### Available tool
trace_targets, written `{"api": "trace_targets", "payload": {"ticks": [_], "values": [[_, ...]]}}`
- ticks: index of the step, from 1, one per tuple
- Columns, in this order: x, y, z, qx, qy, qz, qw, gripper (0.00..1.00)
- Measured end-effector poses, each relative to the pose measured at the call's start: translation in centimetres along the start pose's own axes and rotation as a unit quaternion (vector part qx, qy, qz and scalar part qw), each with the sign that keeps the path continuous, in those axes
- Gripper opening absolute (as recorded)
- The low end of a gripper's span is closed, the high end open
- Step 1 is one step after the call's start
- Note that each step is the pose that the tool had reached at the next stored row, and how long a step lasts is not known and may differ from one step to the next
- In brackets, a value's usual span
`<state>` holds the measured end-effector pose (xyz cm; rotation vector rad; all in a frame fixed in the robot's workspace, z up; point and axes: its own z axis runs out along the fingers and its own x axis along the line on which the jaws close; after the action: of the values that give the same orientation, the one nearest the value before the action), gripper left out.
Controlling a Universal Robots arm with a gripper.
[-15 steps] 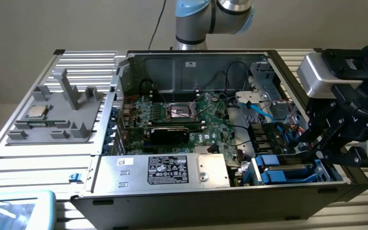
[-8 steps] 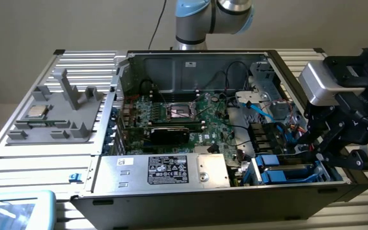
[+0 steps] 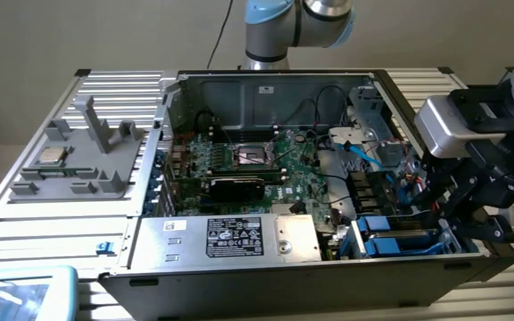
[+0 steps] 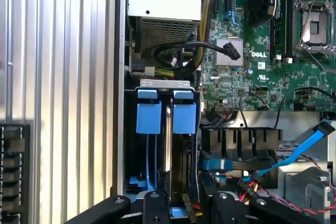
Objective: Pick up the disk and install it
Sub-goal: 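Insert the first disk wire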
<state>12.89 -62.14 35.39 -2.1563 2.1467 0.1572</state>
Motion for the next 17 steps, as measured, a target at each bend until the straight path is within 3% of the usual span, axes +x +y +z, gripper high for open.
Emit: {"api": "trace_targets", "payload": {"ticks": [2,5,9,11,16,17], "values": [[0.1,0.0,0.29,-0.0009,-0.0006,-0.007,1.0,0.36],[0.2,-0.04,0.54,-0.0022,-0.0039,-0.016,0.9999,0.36],[0.4,-0.19,0.58,-0.0028,-0.0139,-0.022,0.9997,0.36],[0.5,-0.45,0.56,-0.0027,-0.0212,-0.022,0.9995,0.36],[0.9,-0.7,0.5,-0.0021,-0.0461,-0.023,0.9987,0.36],[1.1,-0.7,0.5,-0.0021,-0.0496,-0.023,0.9985,0.36]]}}
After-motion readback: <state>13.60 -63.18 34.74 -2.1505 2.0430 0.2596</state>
